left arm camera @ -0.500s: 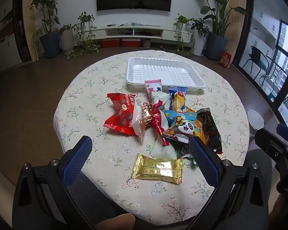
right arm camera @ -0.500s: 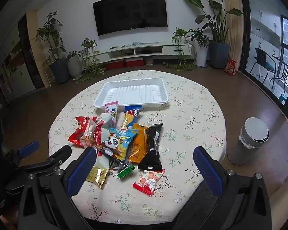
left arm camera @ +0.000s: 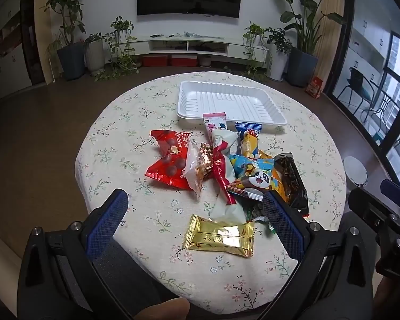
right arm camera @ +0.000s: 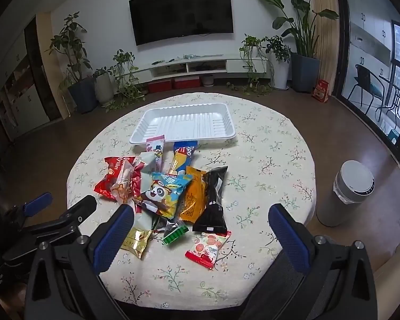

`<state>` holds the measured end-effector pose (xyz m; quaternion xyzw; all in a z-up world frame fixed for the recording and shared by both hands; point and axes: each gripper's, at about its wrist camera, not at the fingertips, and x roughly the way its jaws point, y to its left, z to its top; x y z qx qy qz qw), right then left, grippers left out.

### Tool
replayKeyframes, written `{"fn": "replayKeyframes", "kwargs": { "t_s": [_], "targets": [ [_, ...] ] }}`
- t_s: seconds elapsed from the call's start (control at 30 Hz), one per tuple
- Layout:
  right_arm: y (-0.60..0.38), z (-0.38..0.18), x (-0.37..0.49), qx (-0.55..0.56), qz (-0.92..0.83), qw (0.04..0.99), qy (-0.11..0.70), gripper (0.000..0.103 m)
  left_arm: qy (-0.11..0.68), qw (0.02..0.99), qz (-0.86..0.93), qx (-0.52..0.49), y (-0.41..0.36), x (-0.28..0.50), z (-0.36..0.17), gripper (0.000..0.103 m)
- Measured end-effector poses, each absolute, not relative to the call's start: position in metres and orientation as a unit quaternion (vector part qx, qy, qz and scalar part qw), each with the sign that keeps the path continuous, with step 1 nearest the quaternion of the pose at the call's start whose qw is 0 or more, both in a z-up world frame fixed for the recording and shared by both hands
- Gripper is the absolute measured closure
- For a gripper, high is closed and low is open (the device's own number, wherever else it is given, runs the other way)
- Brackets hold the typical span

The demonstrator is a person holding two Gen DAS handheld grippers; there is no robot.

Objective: Organize snacks

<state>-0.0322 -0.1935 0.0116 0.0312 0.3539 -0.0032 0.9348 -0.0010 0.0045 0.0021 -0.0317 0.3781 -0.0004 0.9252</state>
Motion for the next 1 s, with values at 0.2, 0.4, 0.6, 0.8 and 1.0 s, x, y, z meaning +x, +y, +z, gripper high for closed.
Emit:
{"fn": "replayKeyframes", "kwargs": {
  "t_s": [0.2,0.4,0.6,0.8,1.0],
  "targets": [
    [-0.1899,0.0114,-0.0298,0.029,-0.003,0.932,0.361,0.000,0.378,0.925,-0.001,-0.032,0.0047,-0.0004,0.0016,0.000],
    [-0.1888,0.0102,-0.0297,0.029,-0.002,0.931,0.363,0.000,0.377,0.926,0.000,-0.032,0.0038,-0.0009,0.0002,0.000],
    [-0.1880,0.0090,-0.0293,0.028,-0.004,0.931,0.364,0.000,0.377,0.926,0.000,-0.033,0.0042,-0.0009,0.0004,0.000],
    [-0.1879,0.0088,-0.0296,0.028,-0.004,0.930,0.365,0.000,0.377,0.925,0.000,-0.033,0.0042,-0.0008,0.0003,0.000],
    [-0.1878,0.0084,-0.0294,0.028,-0.004,0.930,0.366,0.000,0.377,0.925,0.000,-0.034,0.0046,-0.0007,0.0002,0.000]
  ]
}}
